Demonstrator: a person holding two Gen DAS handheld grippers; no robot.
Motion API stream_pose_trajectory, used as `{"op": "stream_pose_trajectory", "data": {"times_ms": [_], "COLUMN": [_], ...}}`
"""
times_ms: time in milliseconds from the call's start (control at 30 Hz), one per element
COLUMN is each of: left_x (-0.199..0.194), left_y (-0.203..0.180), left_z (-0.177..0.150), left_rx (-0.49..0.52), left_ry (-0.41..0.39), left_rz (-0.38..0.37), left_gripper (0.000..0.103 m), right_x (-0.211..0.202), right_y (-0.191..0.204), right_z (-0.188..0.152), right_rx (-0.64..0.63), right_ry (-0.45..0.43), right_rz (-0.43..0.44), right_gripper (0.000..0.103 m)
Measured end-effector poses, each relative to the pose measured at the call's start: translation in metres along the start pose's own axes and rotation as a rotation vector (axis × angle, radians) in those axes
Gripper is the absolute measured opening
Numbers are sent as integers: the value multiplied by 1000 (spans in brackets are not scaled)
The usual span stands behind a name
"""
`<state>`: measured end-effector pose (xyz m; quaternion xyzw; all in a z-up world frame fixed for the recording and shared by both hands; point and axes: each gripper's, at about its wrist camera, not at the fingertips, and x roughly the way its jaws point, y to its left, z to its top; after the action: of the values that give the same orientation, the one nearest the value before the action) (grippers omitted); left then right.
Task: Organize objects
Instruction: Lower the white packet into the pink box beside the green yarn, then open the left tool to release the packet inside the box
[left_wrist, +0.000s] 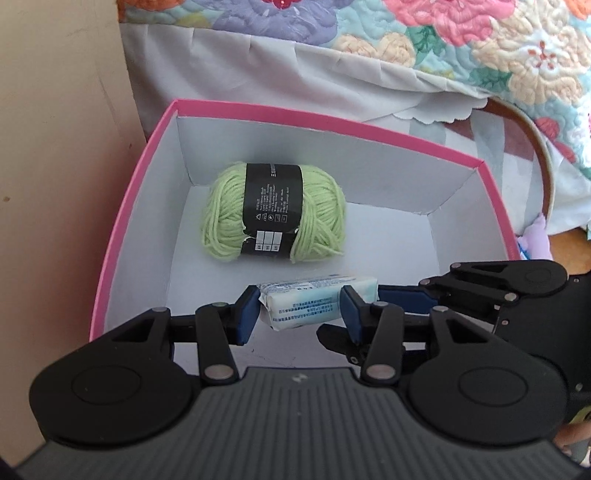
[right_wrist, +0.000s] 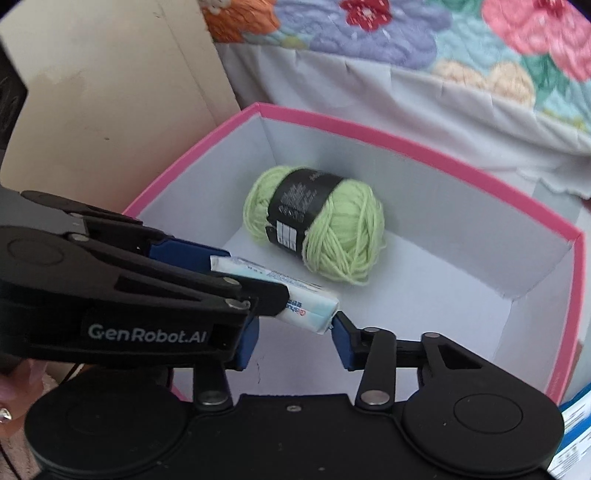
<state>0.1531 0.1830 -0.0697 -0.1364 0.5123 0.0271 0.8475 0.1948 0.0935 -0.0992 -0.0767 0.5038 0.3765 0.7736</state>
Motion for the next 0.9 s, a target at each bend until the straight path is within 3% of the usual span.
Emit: {"op": "stream_pose_trajectory", "data": {"times_ms": [267,333,467,900], "left_x": [14,18,22,6], "left_y": [9,11,18,32], "left_z": [1,2,3,5], "left_rx": [-2,-9,-49,-131], "left_ry": [8,13,11,-100], "left_rz": [-5,-11,-29,32], "left_gripper": [43,41,39,37], "right_x": [15,22,24,24], "right_y": [-11,-17,-20,-20], "right_z": [0,2,6,18], "right_rx": [105,158,170,224], "right_ry": [49,97,120,82], "right_rz": [20,17,8,13], "right_gripper": [42,35,32,27]}}
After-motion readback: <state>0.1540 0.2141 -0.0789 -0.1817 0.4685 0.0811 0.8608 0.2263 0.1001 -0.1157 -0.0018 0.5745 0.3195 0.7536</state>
